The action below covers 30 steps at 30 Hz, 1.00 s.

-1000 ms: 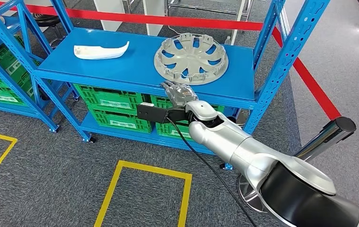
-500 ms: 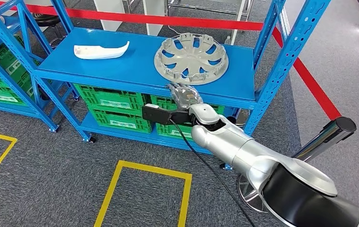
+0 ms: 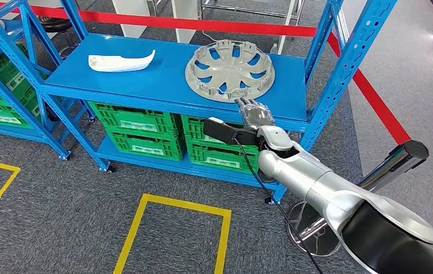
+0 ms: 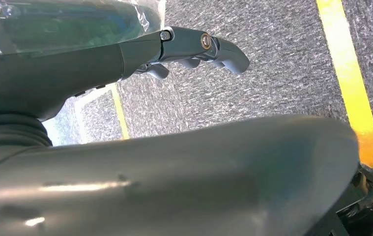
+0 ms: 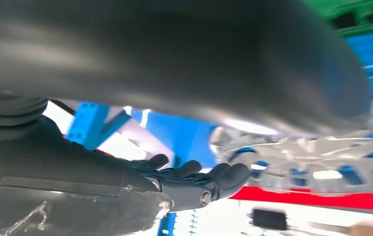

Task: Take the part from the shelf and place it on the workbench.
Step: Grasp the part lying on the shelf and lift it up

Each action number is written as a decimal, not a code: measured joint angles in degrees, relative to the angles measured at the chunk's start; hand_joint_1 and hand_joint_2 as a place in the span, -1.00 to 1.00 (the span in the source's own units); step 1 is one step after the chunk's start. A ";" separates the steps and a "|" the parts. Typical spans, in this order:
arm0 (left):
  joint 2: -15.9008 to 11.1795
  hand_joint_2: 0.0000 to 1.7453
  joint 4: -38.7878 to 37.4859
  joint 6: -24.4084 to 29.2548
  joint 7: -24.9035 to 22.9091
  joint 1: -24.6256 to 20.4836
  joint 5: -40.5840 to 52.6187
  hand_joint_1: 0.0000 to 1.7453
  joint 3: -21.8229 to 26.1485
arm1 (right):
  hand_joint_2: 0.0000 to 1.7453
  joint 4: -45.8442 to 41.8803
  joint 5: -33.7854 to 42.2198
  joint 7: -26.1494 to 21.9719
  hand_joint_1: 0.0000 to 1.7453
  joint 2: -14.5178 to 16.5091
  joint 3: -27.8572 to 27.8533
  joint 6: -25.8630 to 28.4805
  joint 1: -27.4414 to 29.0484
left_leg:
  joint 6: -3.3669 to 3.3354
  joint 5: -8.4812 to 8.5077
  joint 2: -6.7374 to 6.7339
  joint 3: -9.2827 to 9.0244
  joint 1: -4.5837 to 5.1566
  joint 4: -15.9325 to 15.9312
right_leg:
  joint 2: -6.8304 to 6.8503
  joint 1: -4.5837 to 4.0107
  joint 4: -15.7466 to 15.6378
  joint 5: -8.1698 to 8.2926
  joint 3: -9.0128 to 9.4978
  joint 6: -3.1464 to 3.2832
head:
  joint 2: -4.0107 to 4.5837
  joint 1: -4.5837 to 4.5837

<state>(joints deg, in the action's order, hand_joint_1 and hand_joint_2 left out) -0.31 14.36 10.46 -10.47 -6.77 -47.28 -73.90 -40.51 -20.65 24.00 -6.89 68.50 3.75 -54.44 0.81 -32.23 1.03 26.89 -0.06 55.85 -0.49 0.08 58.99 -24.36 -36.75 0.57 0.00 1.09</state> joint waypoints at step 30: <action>0.09 -1.00 0.00 -0.68 -0.49 0.57 0.14 -1.00 0.00 | -1.00 -11.97 -6.45 0.88 -1.00 -7.71 -5.46 4.01 -0.22 | -0.01 -0.03 -0.09 0.00 0.00 0.00 | -0.03 0.00 0.00 0.00 0.03 -0.01 | 0.00 0.00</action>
<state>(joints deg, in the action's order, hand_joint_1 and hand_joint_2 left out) -0.22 14.36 9.79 -10.96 -6.20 -47.15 -73.90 -52.48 -27.10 24.88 -14.60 63.04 7.76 -54.66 0.80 -32.25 0.95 26.90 -0.06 55.85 -0.51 0.08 58.98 -24.36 -36.72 0.56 0.00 1.09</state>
